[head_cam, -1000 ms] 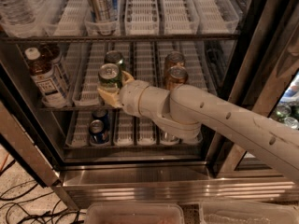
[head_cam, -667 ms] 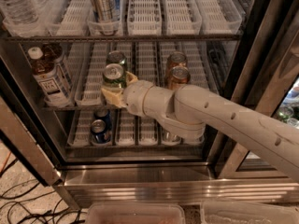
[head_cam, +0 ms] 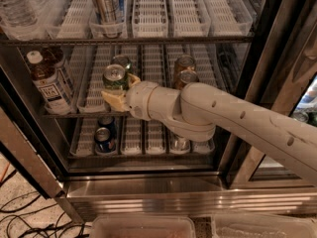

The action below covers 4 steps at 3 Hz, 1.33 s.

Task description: Pick green can from middle shelf of fridge

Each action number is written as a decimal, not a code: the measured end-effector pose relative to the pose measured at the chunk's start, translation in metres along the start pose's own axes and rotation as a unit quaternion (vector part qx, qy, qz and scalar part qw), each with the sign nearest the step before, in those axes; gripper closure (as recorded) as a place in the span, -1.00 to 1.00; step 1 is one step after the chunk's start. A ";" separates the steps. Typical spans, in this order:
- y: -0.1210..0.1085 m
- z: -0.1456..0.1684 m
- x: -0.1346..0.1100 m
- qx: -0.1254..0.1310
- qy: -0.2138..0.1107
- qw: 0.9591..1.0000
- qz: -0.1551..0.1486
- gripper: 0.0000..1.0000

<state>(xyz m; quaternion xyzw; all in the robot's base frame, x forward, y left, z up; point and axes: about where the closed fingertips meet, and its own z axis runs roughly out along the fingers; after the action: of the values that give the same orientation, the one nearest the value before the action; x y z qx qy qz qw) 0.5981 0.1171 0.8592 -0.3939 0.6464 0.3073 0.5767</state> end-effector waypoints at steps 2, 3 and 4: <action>0.005 0.001 -0.008 -0.018 0.006 1.000 -0.004 1.00; 0.014 -0.003 -0.030 -0.044 0.018 0.999 -0.019 1.00; 0.023 -0.009 -0.055 -0.066 0.032 0.996 -0.044 1.00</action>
Offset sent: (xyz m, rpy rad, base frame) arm -0.0087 0.0071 0.0178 -0.0346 0.0154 0.0864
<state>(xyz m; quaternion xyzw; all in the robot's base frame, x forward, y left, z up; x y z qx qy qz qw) 0.5754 0.1295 0.9132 -0.4685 0.6247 0.3111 0.5418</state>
